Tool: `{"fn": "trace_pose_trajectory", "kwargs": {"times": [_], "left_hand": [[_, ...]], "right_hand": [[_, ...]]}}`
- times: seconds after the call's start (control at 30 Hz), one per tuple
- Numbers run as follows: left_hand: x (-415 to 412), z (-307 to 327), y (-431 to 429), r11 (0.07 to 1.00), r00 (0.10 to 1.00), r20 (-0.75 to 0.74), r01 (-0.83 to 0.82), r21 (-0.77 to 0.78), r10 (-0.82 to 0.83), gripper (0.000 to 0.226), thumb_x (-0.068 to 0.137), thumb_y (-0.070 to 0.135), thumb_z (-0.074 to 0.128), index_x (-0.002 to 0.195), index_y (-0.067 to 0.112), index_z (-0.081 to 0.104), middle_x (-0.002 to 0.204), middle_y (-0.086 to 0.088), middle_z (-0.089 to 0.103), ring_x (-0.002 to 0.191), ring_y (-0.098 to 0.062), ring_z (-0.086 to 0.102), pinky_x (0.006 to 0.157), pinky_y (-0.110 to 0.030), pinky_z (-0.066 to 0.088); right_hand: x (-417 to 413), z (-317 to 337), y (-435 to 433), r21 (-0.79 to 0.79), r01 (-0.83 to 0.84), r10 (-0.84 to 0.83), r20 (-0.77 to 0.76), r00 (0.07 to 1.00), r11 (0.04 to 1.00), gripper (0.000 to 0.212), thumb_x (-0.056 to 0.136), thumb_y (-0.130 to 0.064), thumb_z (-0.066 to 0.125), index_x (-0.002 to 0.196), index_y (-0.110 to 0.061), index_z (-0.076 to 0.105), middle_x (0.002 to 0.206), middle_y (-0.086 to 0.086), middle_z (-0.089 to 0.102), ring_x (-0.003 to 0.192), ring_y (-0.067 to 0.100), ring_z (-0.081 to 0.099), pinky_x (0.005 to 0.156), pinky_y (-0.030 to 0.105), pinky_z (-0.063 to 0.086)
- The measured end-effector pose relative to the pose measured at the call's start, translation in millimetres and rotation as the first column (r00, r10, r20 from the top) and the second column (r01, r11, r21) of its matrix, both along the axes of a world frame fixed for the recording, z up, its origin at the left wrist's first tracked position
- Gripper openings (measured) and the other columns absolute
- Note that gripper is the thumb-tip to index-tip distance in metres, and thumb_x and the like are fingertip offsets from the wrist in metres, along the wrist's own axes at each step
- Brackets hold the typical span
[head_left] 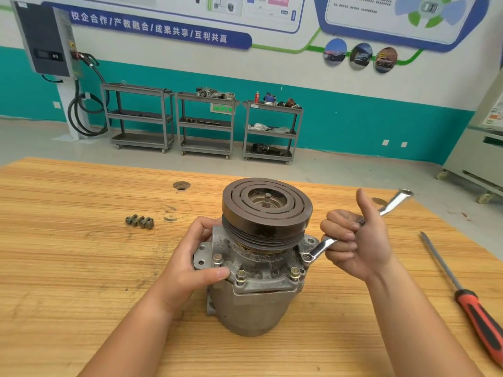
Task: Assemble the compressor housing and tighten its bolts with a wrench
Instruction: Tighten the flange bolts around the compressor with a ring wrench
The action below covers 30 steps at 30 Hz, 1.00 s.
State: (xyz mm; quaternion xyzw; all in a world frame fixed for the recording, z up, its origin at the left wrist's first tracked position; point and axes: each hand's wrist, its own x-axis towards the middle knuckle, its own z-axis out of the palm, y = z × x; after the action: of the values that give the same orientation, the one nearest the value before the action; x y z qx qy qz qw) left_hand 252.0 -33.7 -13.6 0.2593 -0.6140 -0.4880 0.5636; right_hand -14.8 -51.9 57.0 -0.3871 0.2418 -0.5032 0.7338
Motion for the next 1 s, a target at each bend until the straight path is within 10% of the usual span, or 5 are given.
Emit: {"fn": "trace_pose_trajectory", "kwargs": {"times": [0.17, 0.4, 0.67, 0.83, 1.0], "left_hand": [[0, 0, 0, 1.000, 1.000, 0.001, -0.005, -0.013, 0.005, 0.057, 0.058, 0.024, 0.072, 0.109, 0.016, 0.048, 0.103, 0.005, 0.066, 0.093, -0.018, 0.067, 0.076, -0.030, 0.054], [0, 1, 1, 1.000, 1.000, -0.008, 0.003, -0.026, -0.003, 0.053, 0.057, 0.024, 0.073, 0.107, 0.028, 0.056, 0.101, 0.007, 0.067, 0.092, -0.018, 0.067, 0.076, -0.030, 0.054], [-2, -1, 1, 1.000, 1.000, -0.026, -0.008, -0.017, 0.008, 0.057, 0.055, 0.023, 0.074, 0.107, 0.016, 0.050, 0.099, 0.003, 0.066, 0.088, -0.019, 0.067, 0.073, -0.030, 0.054], [-2, 0, 0, 1.000, 0.999, -0.036, -0.010, -0.027, 0.009, 0.048, 0.054, 0.023, 0.075, 0.098, 0.030, 0.060, 0.098, 0.001, 0.065, 0.087, -0.020, 0.066, 0.073, -0.031, 0.054], [-1, -1, -1, 0.999, 1.000, -0.025, -0.003, -0.041, 0.002, 0.046, 0.054, 0.024, 0.075, 0.097, 0.033, 0.061, 0.099, 0.003, 0.066, 0.089, -0.020, 0.067, 0.074, -0.030, 0.055]], "right_hand": [[12, -4, 30, 0.013, 0.260, -0.260, 0.055, 0.964, 0.966, 0.056, 0.080, -0.063, 0.037, 0.041, -0.023, 0.036, 0.039, -0.009, 0.031, 0.040, 0.006, 0.009, 0.033, 0.014, 0.012], [60, -28, 91, -0.244, 0.808, -0.812, 0.111, 0.572, 0.536, 0.047, 0.078, -0.049, 0.043, 0.038, -0.024, 0.044, 0.043, -0.006, 0.041, 0.036, 0.006, 0.031, 0.036, 0.013, 0.026], [105, -49, 109, -0.752, 0.561, -0.918, -0.151, 0.366, 0.347, 0.040, 0.073, -0.064, 0.057, 0.072, -0.031, 0.035, 0.075, -0.012, 0.048, 0.071, 0.009, 0.047, 0.068, 0.017, 0.038], [107, -42, 110, -0.828, 0.424, -0.909, -0.221, 0.352, 0.366, 0.044, 0.075, -0.076, 0.046, 0.075, -0.035, 0.030, 0.080, -0.013, 0.039, 0.078, 0.008, 0.043, 0.070, 0.012, 0.033], [72, -19, 111, -0.729, 0.563, -0.812, 0.016, 0.583, 0.390, 0.017, 0.067, -0.033, 0.053, 0.056, -0.027, 0.041, 0.060, -0.013, 0.046, 0.058, 0.004, 0.042, 0.064, 0.013, 0.040]]}}
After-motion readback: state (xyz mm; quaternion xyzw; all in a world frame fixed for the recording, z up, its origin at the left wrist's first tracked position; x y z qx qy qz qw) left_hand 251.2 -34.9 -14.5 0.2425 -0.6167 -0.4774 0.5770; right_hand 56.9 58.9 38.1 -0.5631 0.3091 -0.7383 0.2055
